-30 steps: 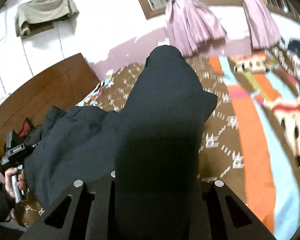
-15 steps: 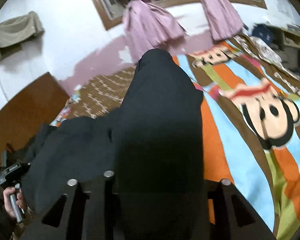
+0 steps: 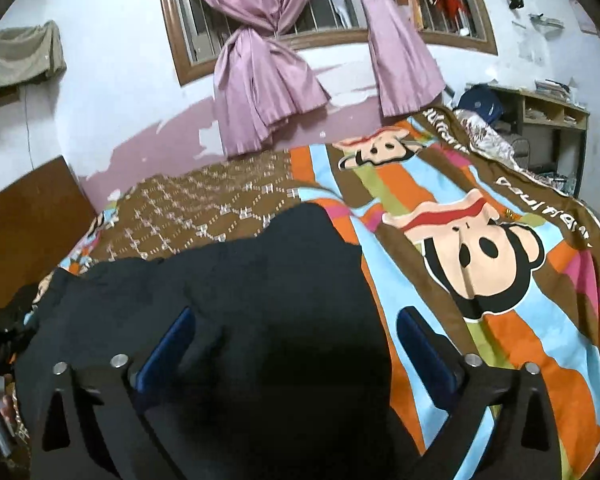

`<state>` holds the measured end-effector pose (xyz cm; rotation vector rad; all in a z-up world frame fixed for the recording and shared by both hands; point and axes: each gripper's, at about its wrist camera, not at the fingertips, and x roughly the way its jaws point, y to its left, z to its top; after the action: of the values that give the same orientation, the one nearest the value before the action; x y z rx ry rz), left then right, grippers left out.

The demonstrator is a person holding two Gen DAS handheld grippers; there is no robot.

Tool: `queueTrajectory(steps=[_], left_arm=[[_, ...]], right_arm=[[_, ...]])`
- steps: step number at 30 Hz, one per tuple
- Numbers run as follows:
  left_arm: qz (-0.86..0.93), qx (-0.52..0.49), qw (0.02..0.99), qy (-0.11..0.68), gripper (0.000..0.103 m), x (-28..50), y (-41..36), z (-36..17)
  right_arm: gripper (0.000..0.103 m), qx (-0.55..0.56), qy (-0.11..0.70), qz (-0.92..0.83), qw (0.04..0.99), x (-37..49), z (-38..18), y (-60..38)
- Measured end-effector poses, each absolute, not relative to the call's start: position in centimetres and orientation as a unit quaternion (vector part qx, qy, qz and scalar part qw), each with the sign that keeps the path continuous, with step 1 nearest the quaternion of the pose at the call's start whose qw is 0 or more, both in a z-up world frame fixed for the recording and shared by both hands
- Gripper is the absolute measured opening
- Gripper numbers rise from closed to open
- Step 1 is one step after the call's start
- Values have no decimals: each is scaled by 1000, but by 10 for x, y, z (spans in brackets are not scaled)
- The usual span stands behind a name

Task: Fold large clothes
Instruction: 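Open both grippers and lift them away from the folded black jacket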

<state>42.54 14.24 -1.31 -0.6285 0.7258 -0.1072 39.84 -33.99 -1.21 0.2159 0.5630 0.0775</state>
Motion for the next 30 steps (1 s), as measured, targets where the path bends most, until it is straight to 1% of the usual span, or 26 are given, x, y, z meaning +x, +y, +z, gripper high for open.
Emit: queueTrajectory(steps=[5, 15, 20, 25, 30], left_arm=[[-53, -244, 912, 325, 101, 399, 115, 9], [-81, -127, 950, 274, 101, 356, 48, 75], [-108, -77, 953, 272, 101, 326, 28, 97], [-132, -33, 956, 261, 101, 287, 14, 122], [-149, -28, 951, 269, 101, 263, 5, 144]], right_arm=[[103, 106, 258, 41, 960, 381, 4, -332], [103, 78, 229, 74, 967, 325, 46, -304], [103, 96, 240, 104, 961, 296, 63, -307], [103, 107, 268, 128, 949, 271, 84, -311], [103, 86, 300, 146, 939, 243, 109, -303]])
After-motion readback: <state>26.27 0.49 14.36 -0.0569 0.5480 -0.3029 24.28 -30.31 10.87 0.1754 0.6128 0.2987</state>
